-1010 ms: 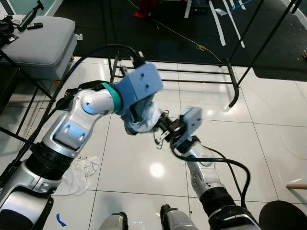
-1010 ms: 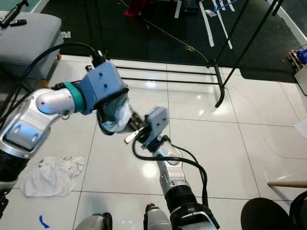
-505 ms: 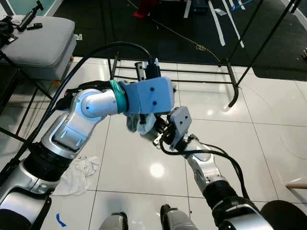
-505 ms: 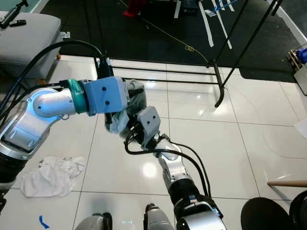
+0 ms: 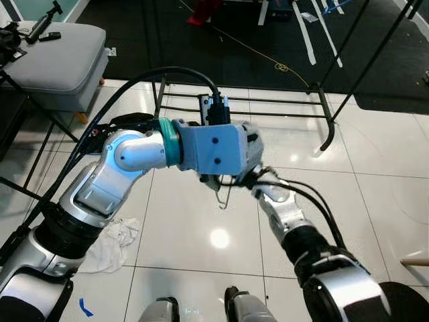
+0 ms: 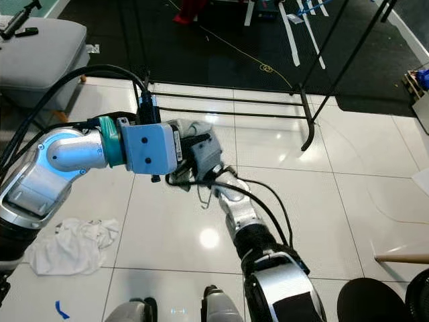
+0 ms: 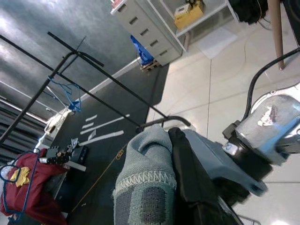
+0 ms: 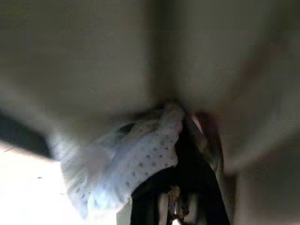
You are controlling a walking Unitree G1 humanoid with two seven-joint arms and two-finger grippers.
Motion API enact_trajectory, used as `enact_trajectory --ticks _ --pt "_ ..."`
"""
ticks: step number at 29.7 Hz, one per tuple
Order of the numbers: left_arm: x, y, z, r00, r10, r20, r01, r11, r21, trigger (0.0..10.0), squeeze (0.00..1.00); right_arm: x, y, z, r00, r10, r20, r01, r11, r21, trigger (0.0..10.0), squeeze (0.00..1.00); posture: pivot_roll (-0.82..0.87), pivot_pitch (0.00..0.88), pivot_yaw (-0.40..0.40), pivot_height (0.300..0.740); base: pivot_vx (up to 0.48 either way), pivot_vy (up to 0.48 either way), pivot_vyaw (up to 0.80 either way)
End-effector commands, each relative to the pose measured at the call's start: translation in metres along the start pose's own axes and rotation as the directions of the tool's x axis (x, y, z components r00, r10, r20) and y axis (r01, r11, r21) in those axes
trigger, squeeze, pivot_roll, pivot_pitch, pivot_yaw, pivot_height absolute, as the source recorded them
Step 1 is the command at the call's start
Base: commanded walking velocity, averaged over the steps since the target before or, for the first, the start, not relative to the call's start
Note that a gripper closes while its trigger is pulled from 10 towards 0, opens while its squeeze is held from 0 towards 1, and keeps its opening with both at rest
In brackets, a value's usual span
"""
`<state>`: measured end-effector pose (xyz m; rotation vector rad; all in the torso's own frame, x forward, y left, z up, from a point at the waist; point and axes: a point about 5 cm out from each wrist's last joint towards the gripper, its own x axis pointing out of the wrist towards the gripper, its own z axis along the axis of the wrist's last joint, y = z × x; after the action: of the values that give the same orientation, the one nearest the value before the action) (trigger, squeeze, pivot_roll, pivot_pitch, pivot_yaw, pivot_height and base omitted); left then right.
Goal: Hang hanger
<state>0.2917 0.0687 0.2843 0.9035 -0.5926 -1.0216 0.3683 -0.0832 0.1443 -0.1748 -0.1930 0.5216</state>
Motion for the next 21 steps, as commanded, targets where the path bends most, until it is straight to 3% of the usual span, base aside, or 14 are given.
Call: enact_trajectory --ticks 1,10,14,18,21 --pt "0.0 -0.003 0.007 0.999 -0.013 0.042 0.013 1.0 0.005 0.0 0.0 -0.003 -0.001 -0.009 0.999 -0.019 -0.048 0.02 1.0 0.006 0.0 0.0 0.04 0.108 0.01 0.74 0.0 0.0 0.0" --pt "0.0 -0.001 0.017 0.993 -0.009 0.115 0.011 1.0 -0.018 0.0 0.0 -0.009 -0.021 -0.021 0.974 -0.159 -0.16 0.148 0.986 -0.081 0.0 0.0 0.06 0.098 0.002 0.74 0.0 0.0 0.0" --pt "-0.001 -0.007 0.019 0.988 -0.032 0.148 0.049 0.993 -0.11 0.0 0.0 -0.009 -0.03 0.0 0.977 -0.212 0.029 0.213 0.96 -0.181 0.0 0.0 0.06 0.107 -0.003 0.74 0.0 0.0 0.0" --pt "0.001 -0.009 0.019 0.988 -0.027 0.153 0.046 0.992 -0.121 0.0 0.0 -0.008 -0.027 0.001 0.981 -0.189 0.047 0.194 0.969 -0.151 0.0 0.0 0.06 0.11 -0.002 0.74 0.0 0.0 0.0" --pt "0.004 -0.01 0.016 0.991 -0.018 0.129 0.031 0.995 -0.099 0.0 0.0 -0.005 -0.013 0.001 0.993 -0.102 0.056 0.108 0.989 -0.106 0.0 0.0 0.06 0.111 -0.003 0.74 0.0 0.0 0.0"
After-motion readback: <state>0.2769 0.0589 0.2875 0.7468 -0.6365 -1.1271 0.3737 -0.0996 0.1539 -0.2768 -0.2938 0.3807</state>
